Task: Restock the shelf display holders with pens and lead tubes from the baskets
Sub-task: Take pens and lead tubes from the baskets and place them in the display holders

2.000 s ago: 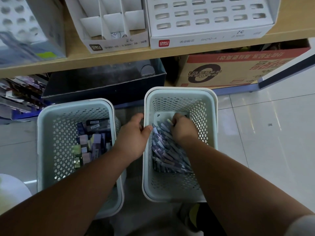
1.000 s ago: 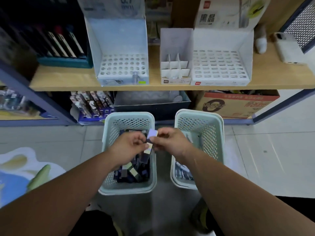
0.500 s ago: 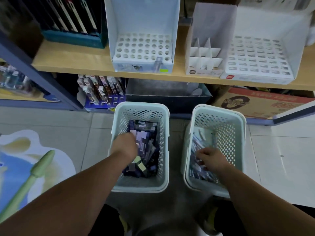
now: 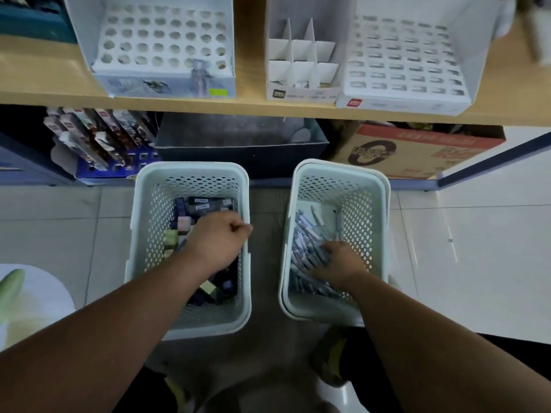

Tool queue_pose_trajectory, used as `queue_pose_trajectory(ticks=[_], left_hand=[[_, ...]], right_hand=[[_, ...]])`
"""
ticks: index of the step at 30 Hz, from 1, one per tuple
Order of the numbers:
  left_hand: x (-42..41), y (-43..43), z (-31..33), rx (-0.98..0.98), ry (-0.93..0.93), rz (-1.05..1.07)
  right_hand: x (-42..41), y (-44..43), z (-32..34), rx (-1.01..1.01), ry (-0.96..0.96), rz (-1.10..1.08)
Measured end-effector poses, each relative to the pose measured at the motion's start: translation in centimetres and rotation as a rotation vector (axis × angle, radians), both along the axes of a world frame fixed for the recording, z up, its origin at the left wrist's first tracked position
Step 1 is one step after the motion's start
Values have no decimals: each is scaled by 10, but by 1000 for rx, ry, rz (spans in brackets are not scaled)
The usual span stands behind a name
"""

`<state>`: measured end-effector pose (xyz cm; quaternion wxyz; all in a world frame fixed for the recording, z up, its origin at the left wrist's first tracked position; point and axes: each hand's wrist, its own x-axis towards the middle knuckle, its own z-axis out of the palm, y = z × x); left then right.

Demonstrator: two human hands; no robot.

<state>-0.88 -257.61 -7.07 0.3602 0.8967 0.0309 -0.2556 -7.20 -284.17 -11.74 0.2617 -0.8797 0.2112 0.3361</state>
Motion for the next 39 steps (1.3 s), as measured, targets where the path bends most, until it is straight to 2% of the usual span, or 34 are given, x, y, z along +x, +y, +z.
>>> queue_pose_trajectory(ticks=[3,7,13,19,26,29,35,39], left_hand=[[3,-24,7,-5,-21,-54],[7,-42,7,76,-46,-125],[14,-70,6,121,-108,-254],[25,-96,-5,97,-76,-179],[27,-85,-4,128,-67,-215],[25,-73,-1,124,-23,-177],[20,-68,0,155,-92,-174],[22,-67,-1,157,-66,-209]], right_hand=[[-1,-3,-14,-103,77,117],[0,4,-36,-175,38,228],[-7,3,-54,-94,-78,101],[-5,0,-60,-10,-159,98],[-5,14,-63,30,-137,154],[-5,22,-62,97,-150,98],[-6,25,-59,137,-177,52],[-10,34,-58,195,-213,-83]])
